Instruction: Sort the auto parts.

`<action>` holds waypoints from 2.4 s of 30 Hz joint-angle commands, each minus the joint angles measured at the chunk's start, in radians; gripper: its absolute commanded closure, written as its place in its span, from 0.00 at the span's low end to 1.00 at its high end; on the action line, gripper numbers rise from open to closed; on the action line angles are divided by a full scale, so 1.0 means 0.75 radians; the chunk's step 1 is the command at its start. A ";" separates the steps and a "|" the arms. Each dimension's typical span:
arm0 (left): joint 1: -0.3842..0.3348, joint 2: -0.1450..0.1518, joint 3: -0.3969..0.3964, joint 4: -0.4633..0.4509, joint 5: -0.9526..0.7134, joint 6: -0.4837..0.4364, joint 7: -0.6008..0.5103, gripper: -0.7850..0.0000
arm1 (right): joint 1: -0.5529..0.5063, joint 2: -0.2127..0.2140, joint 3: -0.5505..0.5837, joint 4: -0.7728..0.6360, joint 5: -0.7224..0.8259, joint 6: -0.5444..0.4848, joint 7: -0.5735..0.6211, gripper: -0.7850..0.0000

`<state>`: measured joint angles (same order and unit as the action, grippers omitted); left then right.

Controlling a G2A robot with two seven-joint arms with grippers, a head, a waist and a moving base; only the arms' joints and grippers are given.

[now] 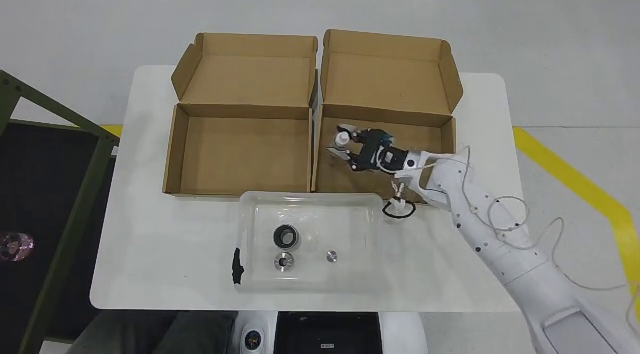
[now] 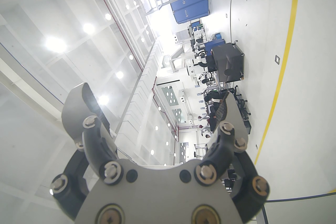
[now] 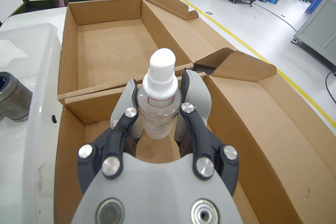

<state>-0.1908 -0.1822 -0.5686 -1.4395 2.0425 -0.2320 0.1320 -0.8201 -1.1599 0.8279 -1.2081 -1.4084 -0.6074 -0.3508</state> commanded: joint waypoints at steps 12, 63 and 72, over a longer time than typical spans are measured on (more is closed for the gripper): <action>0.000 0.000 0.000 0.000 0.000 0.000 0.000 0.00 | 0.096 -0.057 -0.062 0.177 -0.006 -0.020 -0.044 0.00; 0.000 0.000 0.000 0.000 0.000 0.000 0.000 0.00 | -0.577 0.167 0.678 -0.842 0.239 -0.454 0.548 0.00; 0.000 0.000 0.000 0.000 0.000 0.000 0.000 0.00 | -0.616 0.170 0.610 -0.925 0.214 -0.485 0.580 0.00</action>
<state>-0.1908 -0.1823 -0.5686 -1.4395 2.0425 -0.2320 0.1320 -1.2829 -1.0326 1.2915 -1.9001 -1.2443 -0.9637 0.0813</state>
